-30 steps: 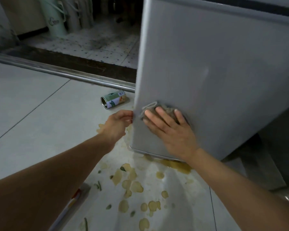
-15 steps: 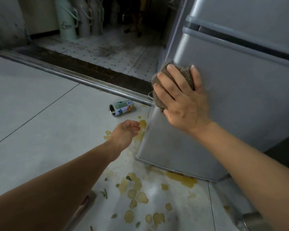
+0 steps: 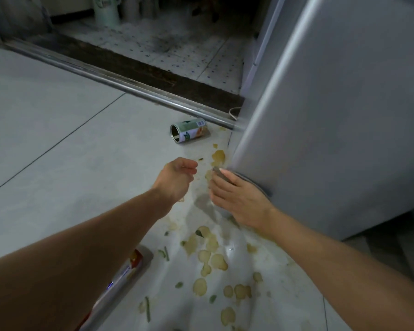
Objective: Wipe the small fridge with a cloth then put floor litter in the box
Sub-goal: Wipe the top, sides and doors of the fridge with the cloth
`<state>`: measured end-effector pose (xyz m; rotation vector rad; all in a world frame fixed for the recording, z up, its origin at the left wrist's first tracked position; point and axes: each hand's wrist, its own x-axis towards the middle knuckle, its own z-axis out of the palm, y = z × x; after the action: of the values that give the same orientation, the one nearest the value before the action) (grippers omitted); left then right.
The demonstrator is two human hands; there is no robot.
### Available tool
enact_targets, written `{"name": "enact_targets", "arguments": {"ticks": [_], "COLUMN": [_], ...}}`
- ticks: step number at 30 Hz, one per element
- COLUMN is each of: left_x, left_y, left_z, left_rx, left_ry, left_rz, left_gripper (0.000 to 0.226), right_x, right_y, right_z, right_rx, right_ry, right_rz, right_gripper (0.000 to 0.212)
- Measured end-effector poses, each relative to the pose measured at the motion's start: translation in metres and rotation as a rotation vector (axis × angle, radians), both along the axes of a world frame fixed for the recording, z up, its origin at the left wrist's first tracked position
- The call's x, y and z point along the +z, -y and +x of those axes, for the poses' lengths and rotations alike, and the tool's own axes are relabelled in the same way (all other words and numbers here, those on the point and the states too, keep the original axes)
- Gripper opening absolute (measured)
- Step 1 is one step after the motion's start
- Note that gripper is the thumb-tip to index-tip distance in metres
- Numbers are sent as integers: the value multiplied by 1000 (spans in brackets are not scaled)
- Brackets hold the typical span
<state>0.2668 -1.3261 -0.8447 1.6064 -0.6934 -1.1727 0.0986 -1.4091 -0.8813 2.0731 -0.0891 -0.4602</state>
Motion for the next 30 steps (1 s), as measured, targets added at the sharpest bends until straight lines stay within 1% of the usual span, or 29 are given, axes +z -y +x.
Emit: {"name": "enact_targets", "arguments": {"ticks": [1, 2, 3, 6, 7, 8, 10, 13, 16, 19, 22, 24, 28, 30], "left_x": [2, 3, 4, 2, 0, -3, -9, -19, -30, -39, -42, -40, -29, -29], "left_y": [1, 1, 2, 7, 9, 11, 15, 19, 18, 17, 19, 24, 34, 38], "left_z": [1, 1, 1, -1, -3, -6, -12, -19, -19, -18, -21, -25, -41, -48], "left_rx": [7, 18, 29, 26, 21, 17, 19, 19, -2, -23, -21, -34, -64, -63], "left_ry": [23, 51, 74, 95, 98, 108, 113, 82, 109, 148, 174, 200, 245, 226], "left_rz": [-3, -6, -9, -3, 5, 15, 27, 37, 61, 79, 63, 20, -82, -95], "left_gripper": [33, 32, 33, 36, 36, 36, 35, 33, 32, 32, 33, 35, 41, 38], "right_x": [6, 15, 26, 50, 53, 52, 37, -4, -47, -68, -67, -59, -19, -4], "right_y": [0, 0, 1, 12, 15, 17, 16, 2, -5, -5, -7, -4, 15, 24], "right_z": [-1, -1, -2, -11, -16, -22, -29, -32, -30, -23, -21, -33, -63, -74], "right_rx": [-22, -15, -13, 97, 107, 123, 144, 58, -113, -136, -137, -89, 162, 201], "right_ry": [-29, 12, 106, 584, 674, 703, 637, 363, 82, 1, -26, 67, 559, 697], "right_rz": [8, 3, -9, -25, -45, -75, -74, 4, 165, 199, 206, 157, 28, -23], "right_gripper": [53, 53, 51, 47, 48, 50, 52, 58, 62, 63, 65, 66, 60, 58]}}
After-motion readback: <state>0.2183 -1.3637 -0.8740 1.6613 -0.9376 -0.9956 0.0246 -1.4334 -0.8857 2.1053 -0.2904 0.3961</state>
